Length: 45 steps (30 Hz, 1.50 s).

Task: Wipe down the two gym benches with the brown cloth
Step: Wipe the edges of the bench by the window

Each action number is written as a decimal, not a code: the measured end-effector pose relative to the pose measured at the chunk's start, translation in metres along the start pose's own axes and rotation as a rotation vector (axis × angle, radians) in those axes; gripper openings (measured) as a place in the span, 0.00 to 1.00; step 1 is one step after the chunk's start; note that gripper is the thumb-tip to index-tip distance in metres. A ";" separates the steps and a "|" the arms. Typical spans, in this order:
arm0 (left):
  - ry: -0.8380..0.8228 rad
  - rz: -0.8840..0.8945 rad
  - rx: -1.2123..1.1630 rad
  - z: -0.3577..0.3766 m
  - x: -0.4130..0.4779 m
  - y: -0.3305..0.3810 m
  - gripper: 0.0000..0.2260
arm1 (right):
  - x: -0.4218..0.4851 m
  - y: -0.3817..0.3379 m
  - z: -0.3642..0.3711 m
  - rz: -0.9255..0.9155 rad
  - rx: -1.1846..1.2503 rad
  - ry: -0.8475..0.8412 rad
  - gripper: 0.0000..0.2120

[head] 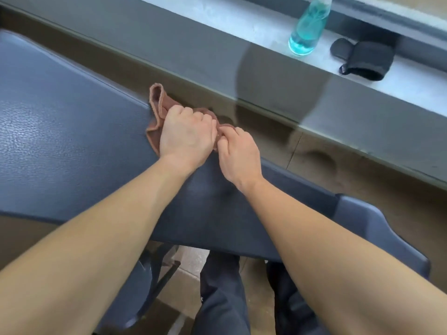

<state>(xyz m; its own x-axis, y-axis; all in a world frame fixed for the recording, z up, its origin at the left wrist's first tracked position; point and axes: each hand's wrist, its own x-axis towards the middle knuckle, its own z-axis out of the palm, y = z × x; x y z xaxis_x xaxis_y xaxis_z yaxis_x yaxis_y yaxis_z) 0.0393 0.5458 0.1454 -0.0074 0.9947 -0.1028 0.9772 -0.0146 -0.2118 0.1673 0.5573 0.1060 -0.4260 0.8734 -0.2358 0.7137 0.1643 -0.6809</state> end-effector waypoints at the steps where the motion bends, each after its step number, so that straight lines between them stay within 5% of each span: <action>1: -0.004 0.005 -0.016 0.007 0.000 0.020 0.16 | -0.007 0.018 -0.003 0.016 0.009 0.009 0.20; 6: -0.076 0.093 -0.096 0.040 0.007 0.117 0.13 | -0.037 0.106 -0.021 0.156 -0.071 -0.008 0.20; 11: -0.100 0.255 -0.006 0.033 0.010 0.084 0.11 | -0.028 0.093 -0.019 0.119 -0.126 -0.003 0.26; 15: -0.038 0.192 0.074 0.023 0.013 0.044 0.18 | -0.018 0.062 -0.010 0.041 -0.093 0.004 0.29; 23: -0.189 0.053 -0.041 0.043 0.025 0.121 0.15 | -0.023 0.126 -0.009 0.155 -0.075 0.026 0.28; 29: -0.216 0.133 -0.127 0.055 0.031 0.182 0.14 | -0.041 0.172 -0.029 0.266 -0.064 -0.003 0.22; 35: -0.160 0.230 0.001 0.045 0.022 0.138 0.15 | -0.050 0.147 -0.022 0.228 -0.078 0.033 0.26; 45: -0.319 0.126 -0.015 0.063 0.037 0.200 0.14 | -0.040 0.203 -0.016 0.304 0.009 0.081 0.22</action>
<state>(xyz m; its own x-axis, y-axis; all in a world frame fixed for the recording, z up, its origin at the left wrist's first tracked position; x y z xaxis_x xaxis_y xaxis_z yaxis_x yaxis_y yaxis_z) 0.2212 0.5729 0.0383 0.0502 0.9029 -0.4270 0.9776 -0.1320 -0.1642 0.3380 0.5632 -0.0115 -0.1477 0.9158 -0.3735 0.7962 -0.1139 -0.5942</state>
